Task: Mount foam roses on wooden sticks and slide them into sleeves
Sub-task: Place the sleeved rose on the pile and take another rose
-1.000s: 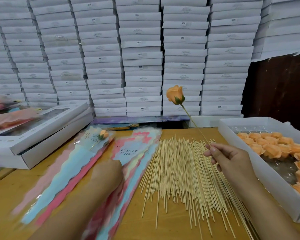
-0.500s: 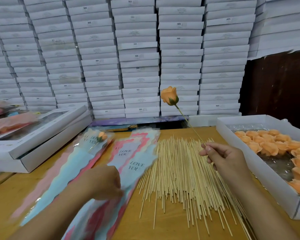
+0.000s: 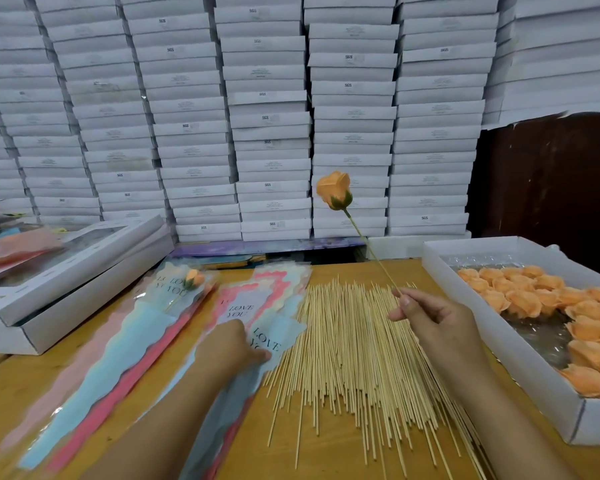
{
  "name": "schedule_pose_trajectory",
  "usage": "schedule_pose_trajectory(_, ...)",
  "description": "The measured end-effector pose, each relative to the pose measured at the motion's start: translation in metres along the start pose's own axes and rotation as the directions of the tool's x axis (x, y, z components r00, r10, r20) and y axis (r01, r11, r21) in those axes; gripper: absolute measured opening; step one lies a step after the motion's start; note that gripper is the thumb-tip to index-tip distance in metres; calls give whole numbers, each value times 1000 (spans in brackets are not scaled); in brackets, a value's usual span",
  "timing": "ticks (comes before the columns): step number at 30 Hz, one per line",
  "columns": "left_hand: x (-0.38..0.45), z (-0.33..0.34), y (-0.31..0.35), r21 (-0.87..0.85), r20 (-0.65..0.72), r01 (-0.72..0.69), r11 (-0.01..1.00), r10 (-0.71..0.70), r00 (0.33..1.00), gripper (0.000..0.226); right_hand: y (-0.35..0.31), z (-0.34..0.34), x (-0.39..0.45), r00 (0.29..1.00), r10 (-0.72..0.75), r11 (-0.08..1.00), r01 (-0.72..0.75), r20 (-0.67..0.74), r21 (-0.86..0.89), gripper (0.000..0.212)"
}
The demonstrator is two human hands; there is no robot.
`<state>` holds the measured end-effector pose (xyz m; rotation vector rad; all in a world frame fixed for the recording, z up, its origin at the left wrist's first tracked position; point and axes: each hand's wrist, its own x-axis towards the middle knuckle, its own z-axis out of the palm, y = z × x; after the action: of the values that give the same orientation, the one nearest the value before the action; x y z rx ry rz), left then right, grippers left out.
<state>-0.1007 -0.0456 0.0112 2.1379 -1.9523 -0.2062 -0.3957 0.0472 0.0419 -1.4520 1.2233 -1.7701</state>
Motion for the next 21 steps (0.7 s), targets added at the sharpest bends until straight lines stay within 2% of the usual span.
schedule_pose_trajectory(3,2,-3,2,-108,7,1,994,0,1000,44,0,0,0,1000,29,1000,-29,2,-5,34)
schedule_pose_trajectory(6,-2,-6,7,-264,-40,35,964,-47,998,24,0,-2,2,998,58,998,-58,-12,5,20)
schedule_pose_trajectory(9,-14,-21,12,-444,82,52,895,-18,997,14,0,-4,4,999,52,998,-51,-4,23,27)
schedule_pose_trajectory(10,-20,-28,15,-533,139,69,843,6,990,12,0,-5,3,999,43,998,-43,4,38,31)
schedule_pose_trajectory(12,-34,-42,22,-722,251,143,677,64,966,7,-1,-6,3,998,50,993,-53,29,104,28)
schedule_pose_trajectory(15,-48,-53,34,-864,314,218,453,147,938,14,-3,-6,3,970,187,930,-225,154,289,18)
schedule_pose_trajectory(18,-59,-53,48,-928,315,253,274,210,926,16,-3,-4,3,887,333,799,-445,320,404,23)
schedule_pose_trajectory(21,-69,-48,59,-957,277,234,172,302,912,24,-1,-2,3,793,433,661,-603,429,448,37)
